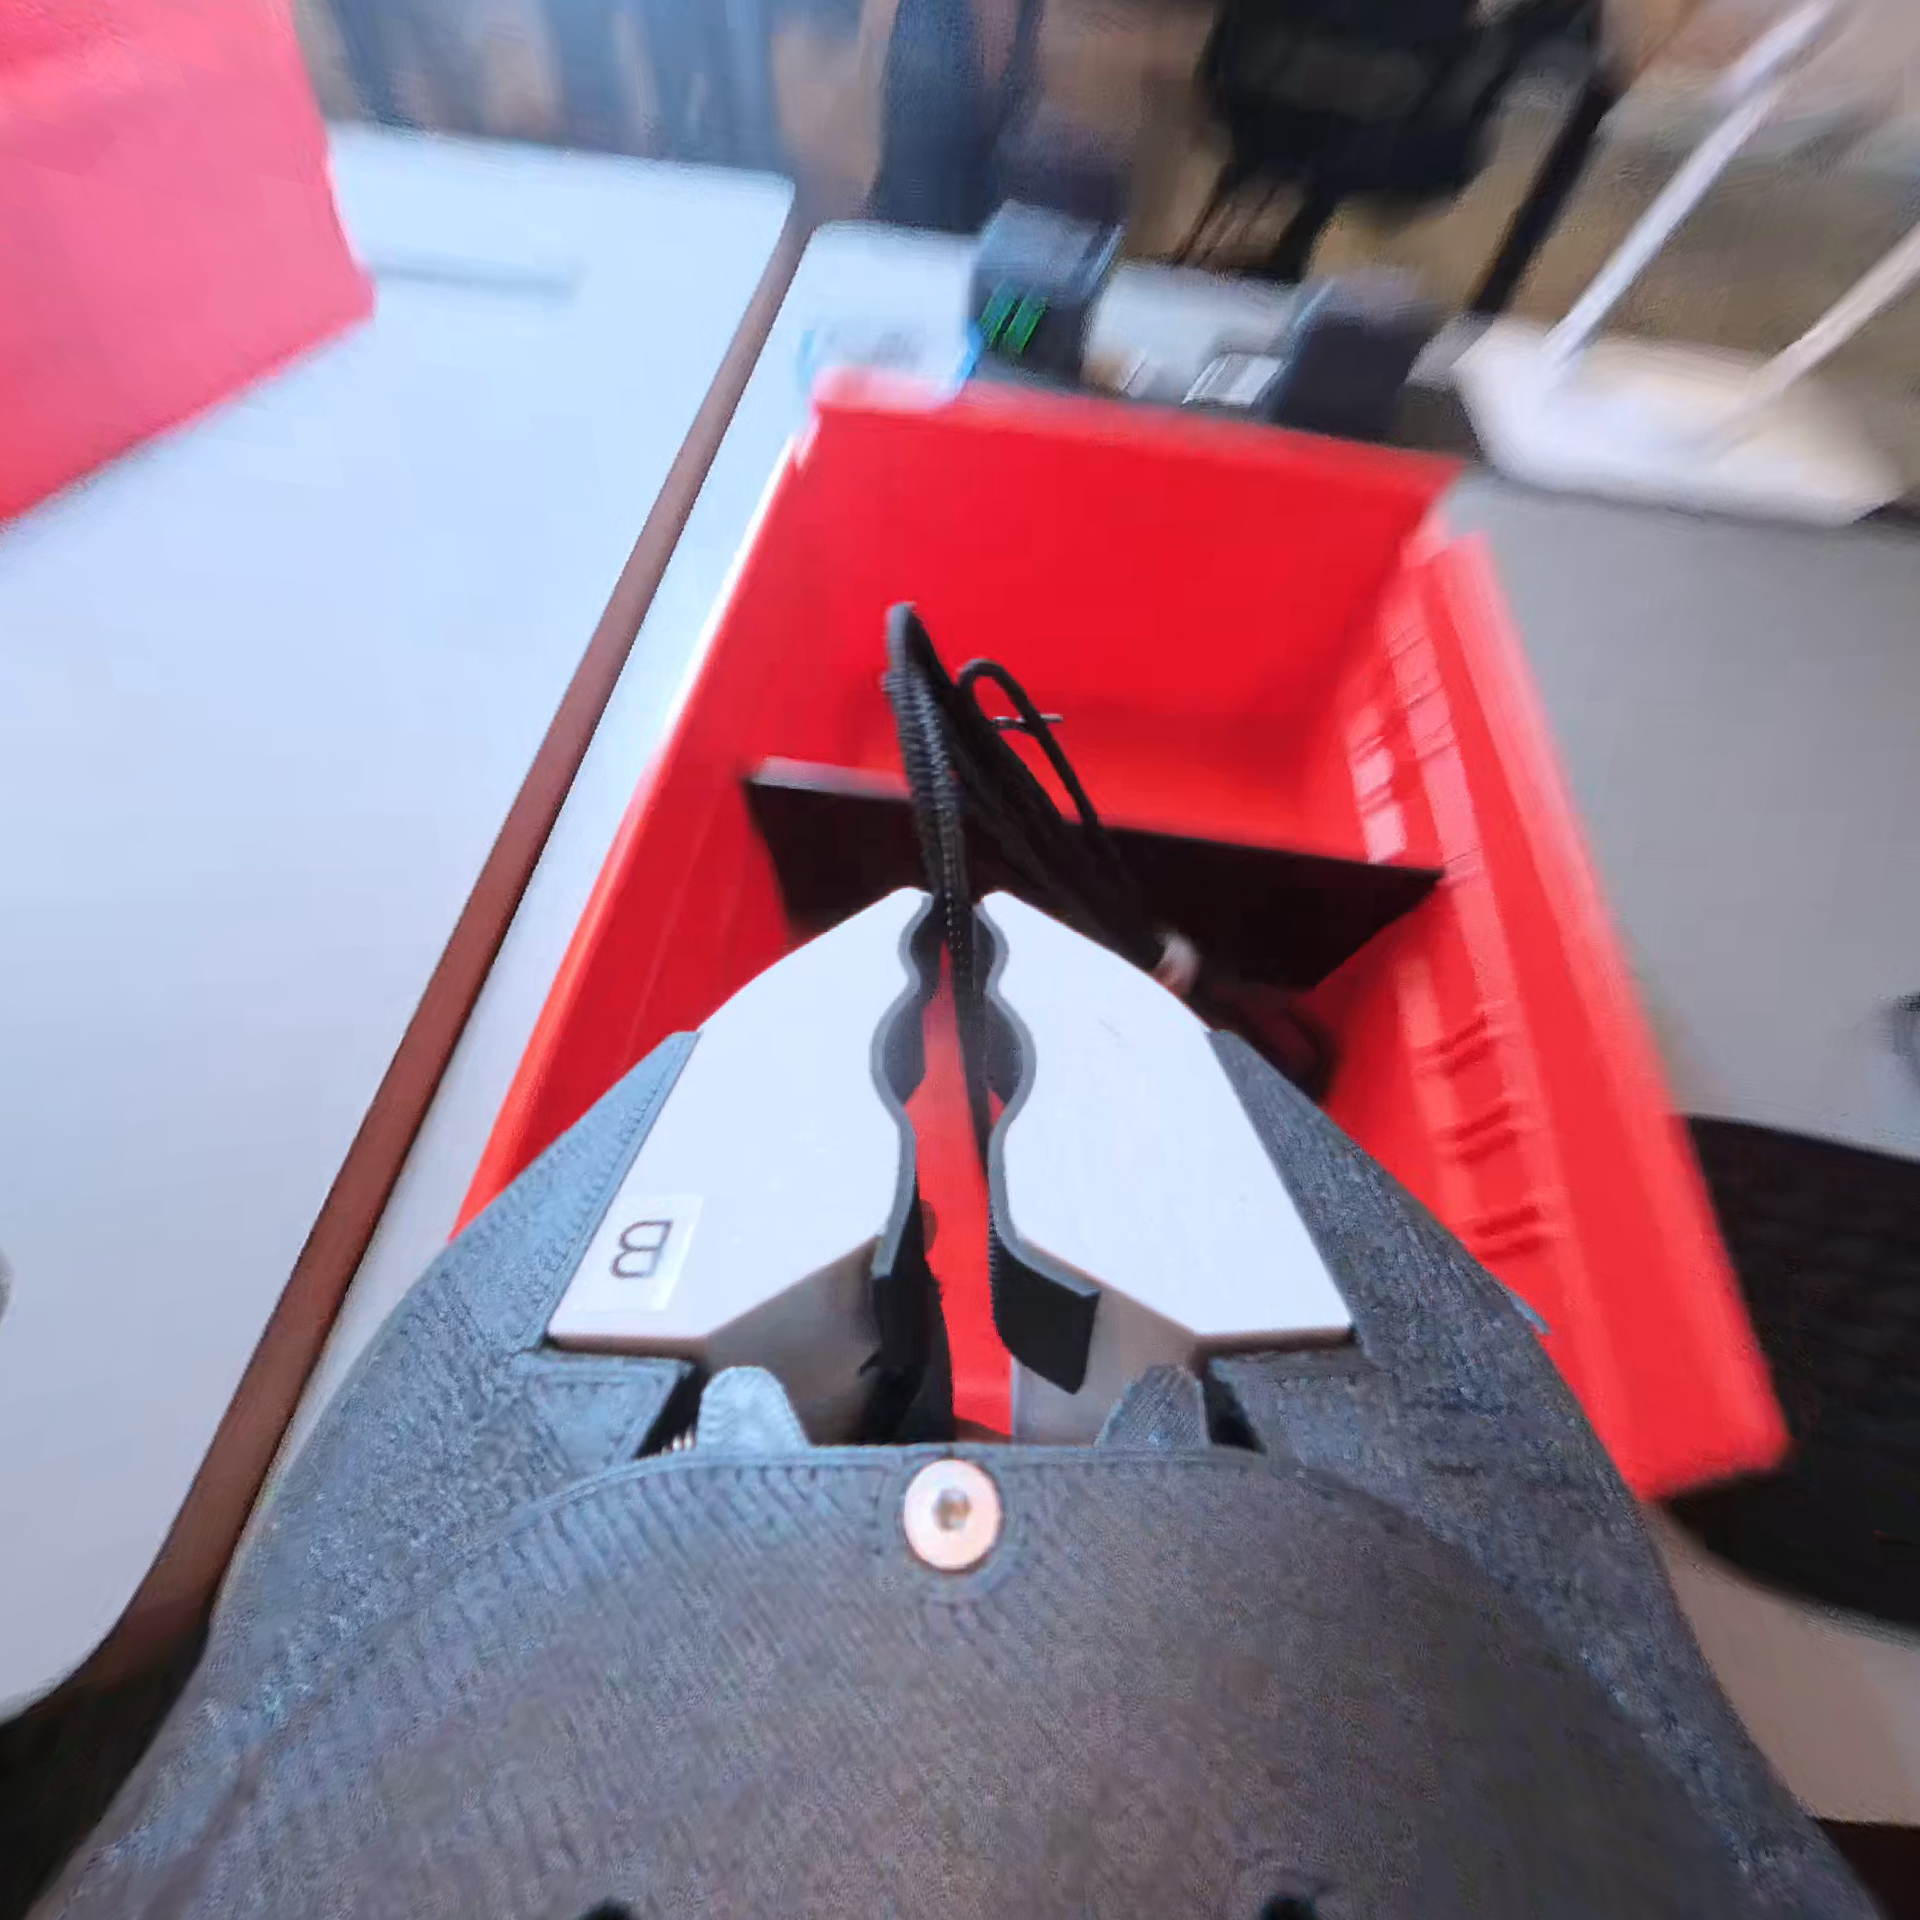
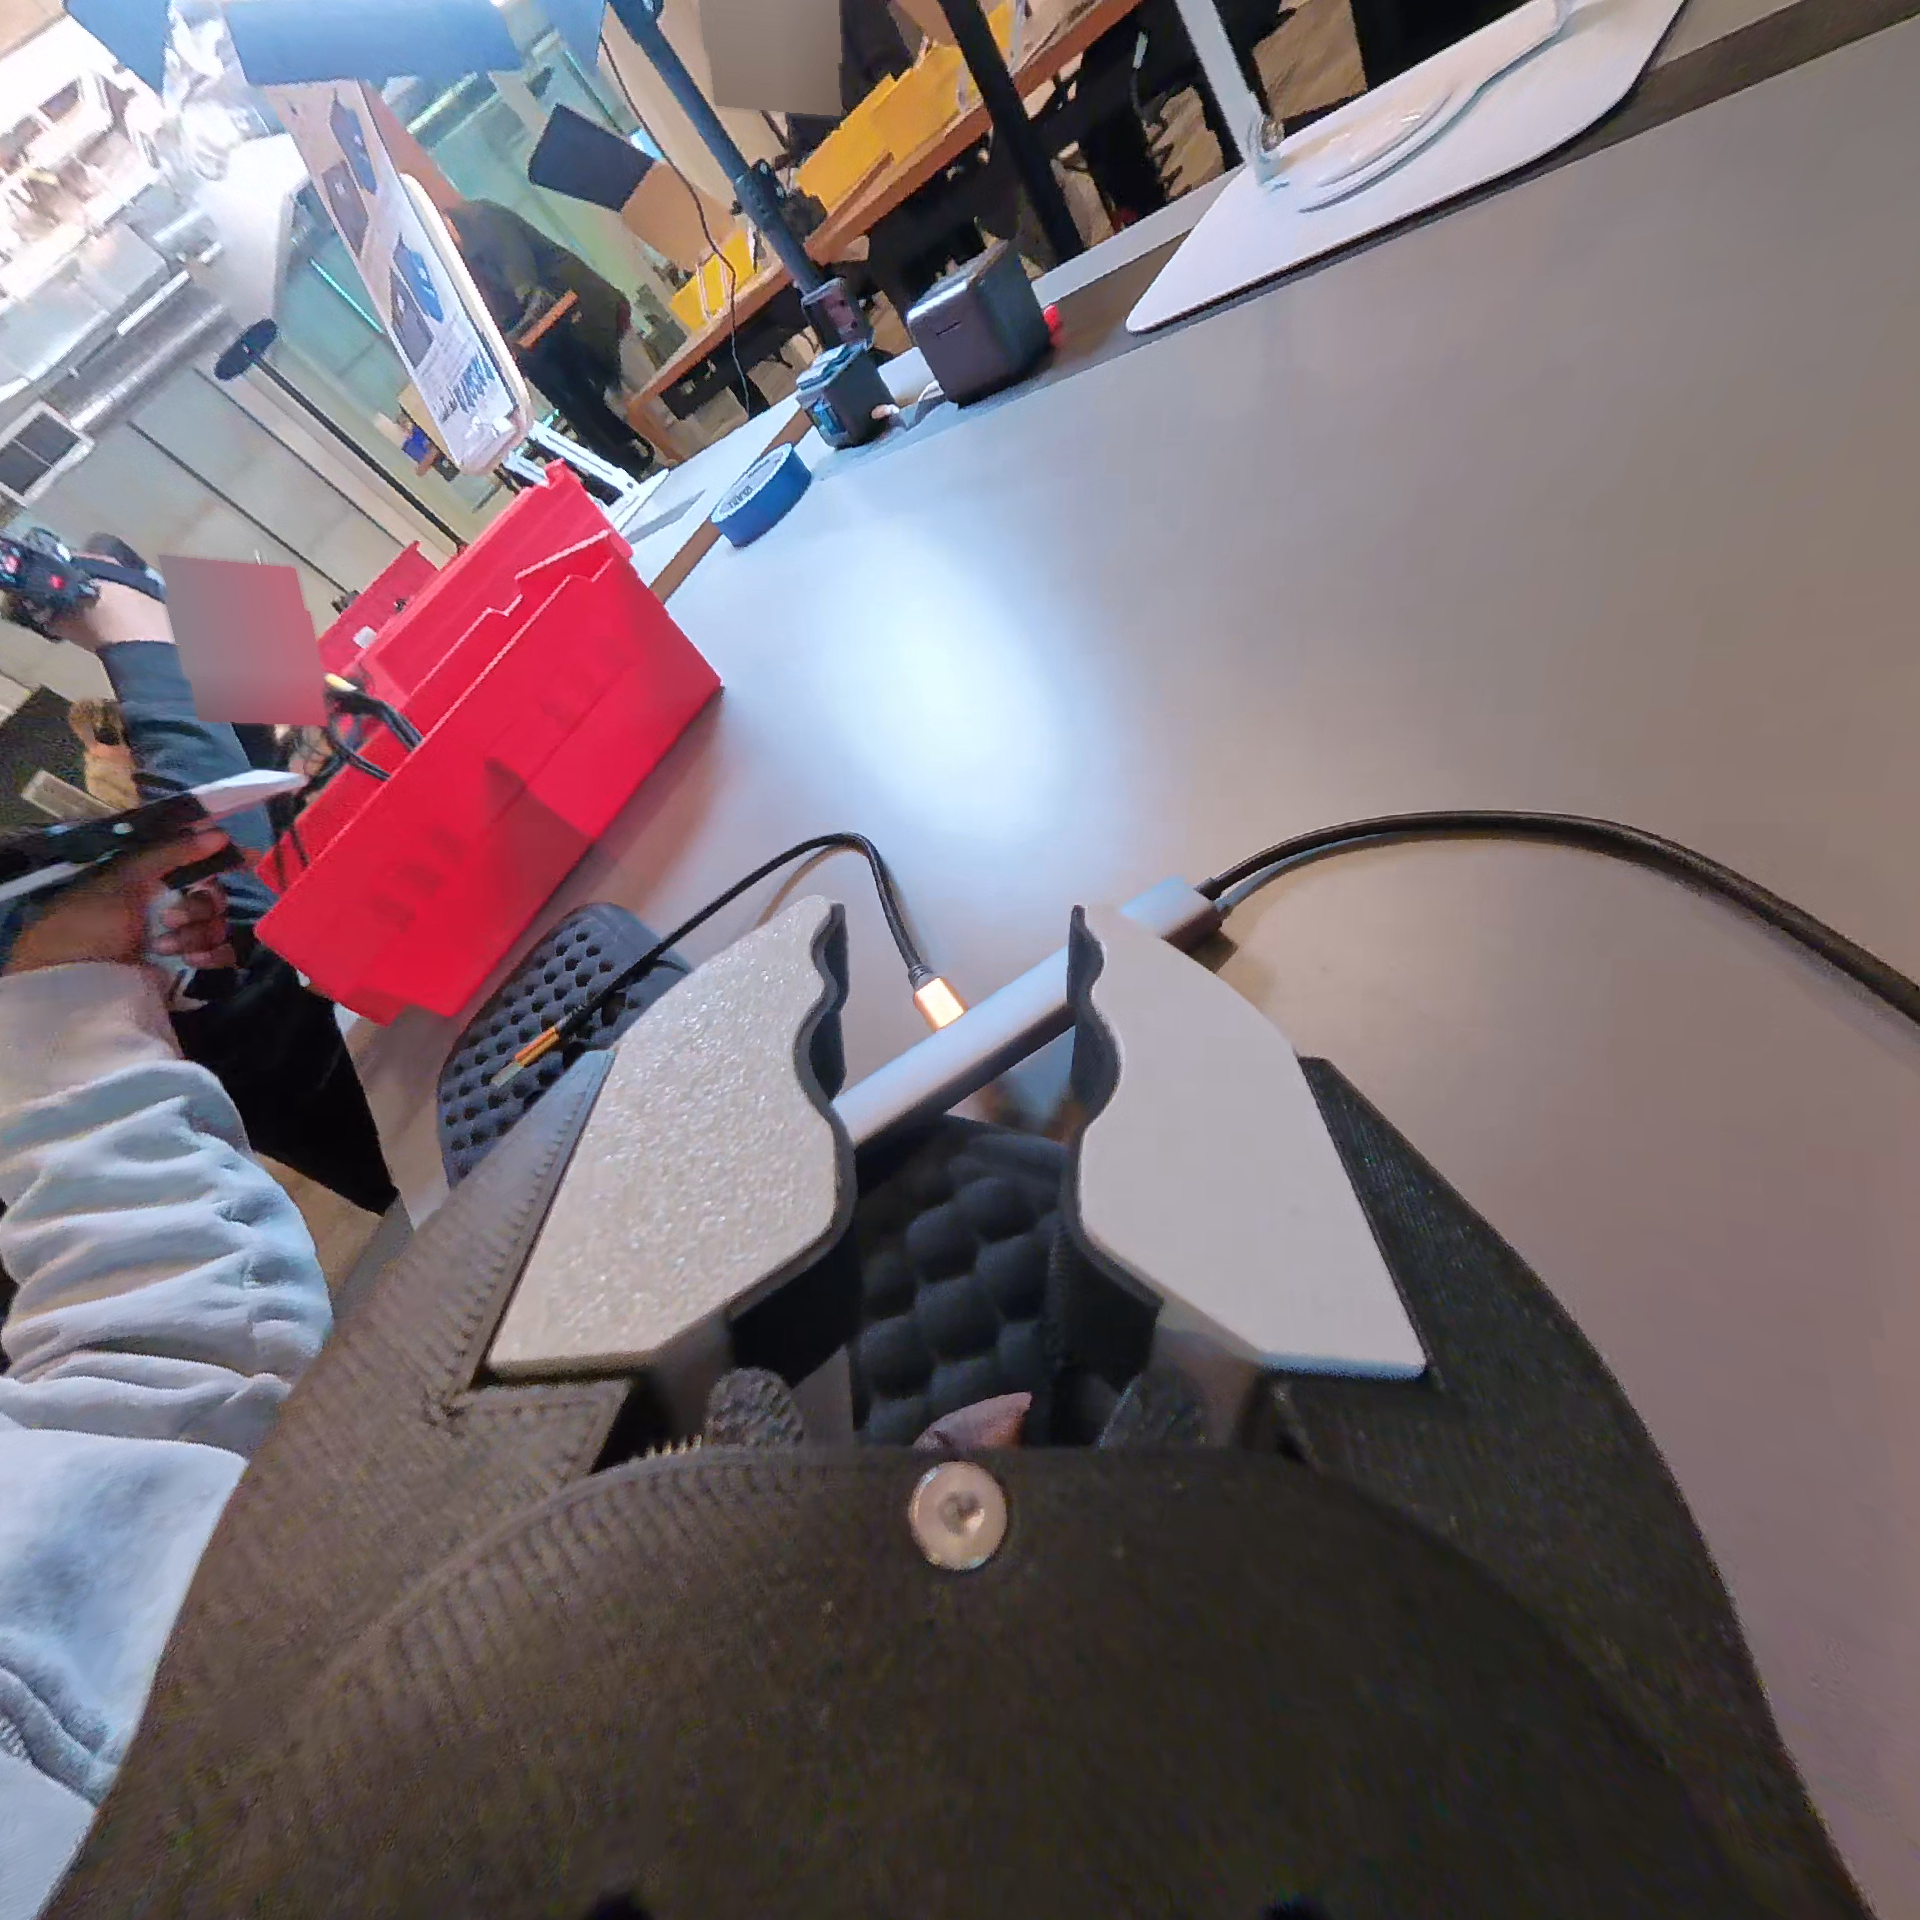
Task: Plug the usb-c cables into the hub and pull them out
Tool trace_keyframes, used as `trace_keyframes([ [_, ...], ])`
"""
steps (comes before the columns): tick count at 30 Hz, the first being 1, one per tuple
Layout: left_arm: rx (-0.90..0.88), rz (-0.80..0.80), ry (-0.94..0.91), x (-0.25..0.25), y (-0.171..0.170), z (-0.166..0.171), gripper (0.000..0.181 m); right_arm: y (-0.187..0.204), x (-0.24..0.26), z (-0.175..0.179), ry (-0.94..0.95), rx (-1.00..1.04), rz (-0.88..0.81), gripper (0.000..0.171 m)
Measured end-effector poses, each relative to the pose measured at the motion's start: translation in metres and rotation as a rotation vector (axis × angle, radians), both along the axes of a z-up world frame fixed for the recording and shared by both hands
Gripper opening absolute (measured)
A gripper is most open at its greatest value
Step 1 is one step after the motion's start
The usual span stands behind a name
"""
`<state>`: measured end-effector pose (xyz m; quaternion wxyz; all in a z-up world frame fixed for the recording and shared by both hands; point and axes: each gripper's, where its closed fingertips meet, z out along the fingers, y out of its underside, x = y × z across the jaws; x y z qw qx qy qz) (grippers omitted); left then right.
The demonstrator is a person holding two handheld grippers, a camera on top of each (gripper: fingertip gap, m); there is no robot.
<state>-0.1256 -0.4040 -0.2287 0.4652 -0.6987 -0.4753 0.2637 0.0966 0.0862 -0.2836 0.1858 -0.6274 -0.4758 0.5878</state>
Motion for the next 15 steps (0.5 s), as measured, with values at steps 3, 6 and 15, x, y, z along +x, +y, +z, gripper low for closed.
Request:
trace_keyframes([
  [3, 0.289, -0.177, 0.277, 0.020, 0.027, 0.068, 0.005, 0.001, 0.000, 0.002, 0.013, -0.012, -0.005, 0.037],
  [6, 0.504, -0.259, 0.527, 0.045, 0.034, 0.124, 0.005, 0.000, 0.000, 0.000, 0.003, 0.006, -0.004, 0.036],
  [15, 1.125, -0.470, 0.750, 0.104, 0.053, 0.205, 0.005, -0.004, 0.001, 0.006, 0.042, 0.036, 0.016, 0.037],
])
